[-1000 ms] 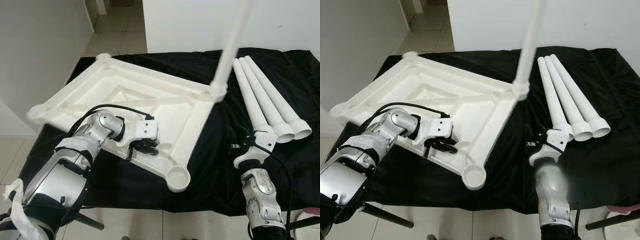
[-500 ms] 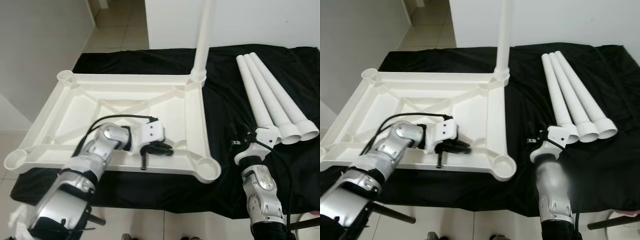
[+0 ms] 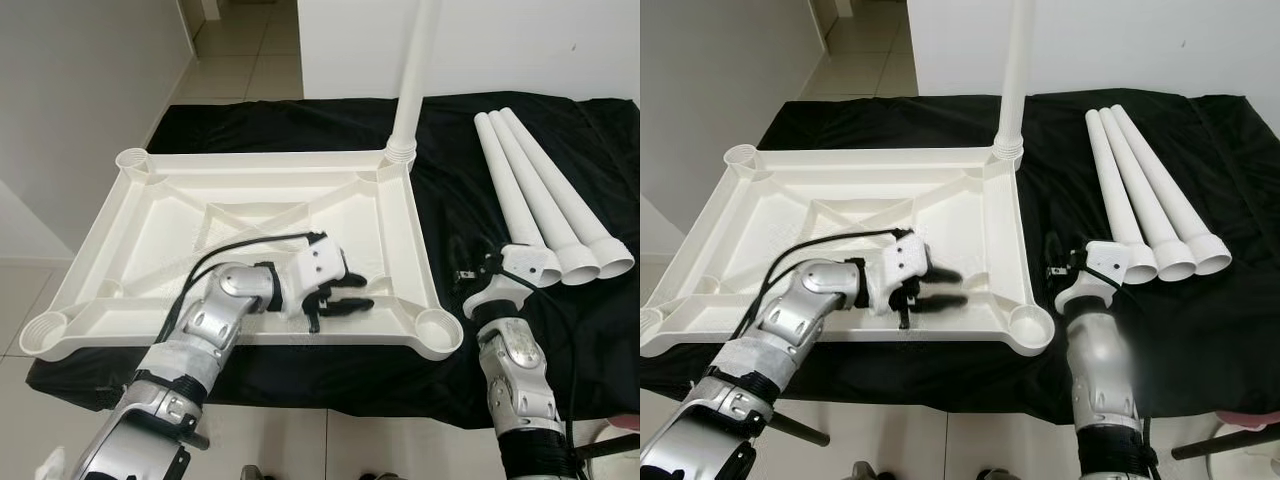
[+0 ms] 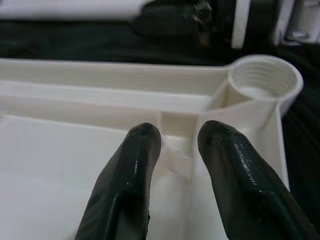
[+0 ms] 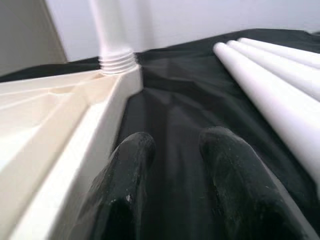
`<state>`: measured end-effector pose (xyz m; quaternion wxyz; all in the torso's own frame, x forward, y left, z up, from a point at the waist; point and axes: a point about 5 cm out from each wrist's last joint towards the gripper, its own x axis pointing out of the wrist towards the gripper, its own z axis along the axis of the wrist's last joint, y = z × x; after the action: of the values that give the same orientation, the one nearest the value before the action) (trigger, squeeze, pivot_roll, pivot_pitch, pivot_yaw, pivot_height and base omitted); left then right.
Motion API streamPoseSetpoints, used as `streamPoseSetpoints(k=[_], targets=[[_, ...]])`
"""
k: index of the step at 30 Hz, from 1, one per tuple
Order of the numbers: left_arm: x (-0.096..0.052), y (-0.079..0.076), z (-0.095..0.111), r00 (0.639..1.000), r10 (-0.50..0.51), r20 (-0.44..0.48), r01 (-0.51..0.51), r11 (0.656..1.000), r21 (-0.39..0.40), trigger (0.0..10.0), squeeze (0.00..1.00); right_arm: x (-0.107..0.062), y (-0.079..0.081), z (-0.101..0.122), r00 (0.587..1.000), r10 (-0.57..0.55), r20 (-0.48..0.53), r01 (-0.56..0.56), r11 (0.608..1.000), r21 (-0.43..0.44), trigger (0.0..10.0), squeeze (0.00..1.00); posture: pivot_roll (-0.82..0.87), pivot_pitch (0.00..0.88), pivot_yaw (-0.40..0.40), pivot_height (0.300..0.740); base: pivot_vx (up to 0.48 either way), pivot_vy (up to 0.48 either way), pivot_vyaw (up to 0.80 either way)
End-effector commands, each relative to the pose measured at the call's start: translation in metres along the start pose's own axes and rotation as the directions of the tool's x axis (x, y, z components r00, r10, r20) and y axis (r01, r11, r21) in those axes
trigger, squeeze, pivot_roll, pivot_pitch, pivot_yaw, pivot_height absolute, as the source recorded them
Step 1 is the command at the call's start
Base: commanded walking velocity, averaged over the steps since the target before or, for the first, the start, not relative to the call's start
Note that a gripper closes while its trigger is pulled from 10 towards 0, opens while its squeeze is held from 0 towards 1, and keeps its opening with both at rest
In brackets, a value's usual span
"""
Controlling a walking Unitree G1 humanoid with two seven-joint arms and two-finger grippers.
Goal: Building children table
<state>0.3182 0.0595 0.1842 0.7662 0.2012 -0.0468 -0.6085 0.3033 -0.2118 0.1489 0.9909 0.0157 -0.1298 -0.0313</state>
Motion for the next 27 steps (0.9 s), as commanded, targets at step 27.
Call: streamPoseSetpoints(k=[27], targets=[[-0.028, 0.041, 0.005, 0.714, 0.7, 0.003, -0.663, 0.677, -0.319, 10.0, 0.0, 0.017, -0.032, 0.03, 0.947, -0.293, 0.134, 0.312, 0.937, -0.156, 10.0, 0.0, -0.06, 0.066, 0.02, 0.74, 0.0, 0.0, 0.0]])
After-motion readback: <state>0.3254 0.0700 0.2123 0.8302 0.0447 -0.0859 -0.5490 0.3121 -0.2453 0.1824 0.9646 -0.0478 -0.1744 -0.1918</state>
